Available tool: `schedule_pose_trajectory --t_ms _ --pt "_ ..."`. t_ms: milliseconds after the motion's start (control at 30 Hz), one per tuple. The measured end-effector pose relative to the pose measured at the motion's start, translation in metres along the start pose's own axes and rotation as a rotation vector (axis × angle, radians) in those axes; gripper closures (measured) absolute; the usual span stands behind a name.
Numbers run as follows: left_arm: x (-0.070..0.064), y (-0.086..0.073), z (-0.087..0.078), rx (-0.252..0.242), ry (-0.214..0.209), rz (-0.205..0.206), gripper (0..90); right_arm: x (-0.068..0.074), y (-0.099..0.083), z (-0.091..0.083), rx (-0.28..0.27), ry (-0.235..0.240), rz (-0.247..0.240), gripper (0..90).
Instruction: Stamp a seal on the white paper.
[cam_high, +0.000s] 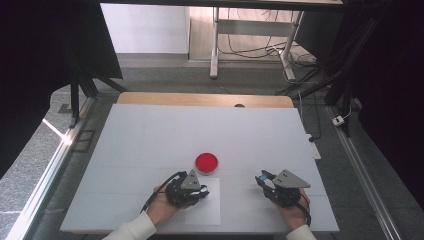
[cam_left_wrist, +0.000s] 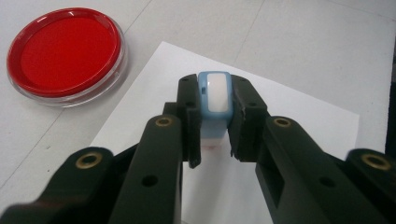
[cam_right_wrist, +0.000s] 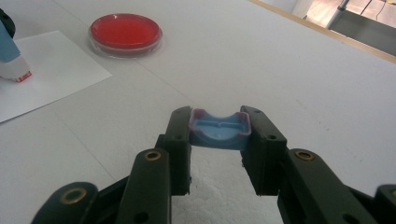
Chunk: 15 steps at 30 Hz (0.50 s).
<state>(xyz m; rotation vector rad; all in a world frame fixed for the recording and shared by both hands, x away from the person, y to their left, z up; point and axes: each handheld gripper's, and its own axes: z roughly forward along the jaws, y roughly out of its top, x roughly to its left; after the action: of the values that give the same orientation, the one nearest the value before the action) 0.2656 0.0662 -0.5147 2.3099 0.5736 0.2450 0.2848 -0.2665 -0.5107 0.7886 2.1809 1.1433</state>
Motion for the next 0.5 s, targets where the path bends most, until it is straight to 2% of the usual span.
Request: schedule_pose_trajectory --t_ms 133,300,500 --pt "-0.0018 0.0004 -0.0005 0.002 0.012 0.011 76.4 0.0001 0.0003 -0.0006 -0.005 0.0 0.002 64.3" --pt "0.002 -0.0006 -0.0037 -0.03 -0.01 -0.017 76.3 -0.0002 0.0002 -0.0003 -0.005 0.005 0.003 64.3" --pt "0.0017 -0.0004 -0.0042 -0.039 -0.018 -0.006 76.2 -0.0005 0.0002 -0.0004 -0.006 0.004 0.003 64.3"
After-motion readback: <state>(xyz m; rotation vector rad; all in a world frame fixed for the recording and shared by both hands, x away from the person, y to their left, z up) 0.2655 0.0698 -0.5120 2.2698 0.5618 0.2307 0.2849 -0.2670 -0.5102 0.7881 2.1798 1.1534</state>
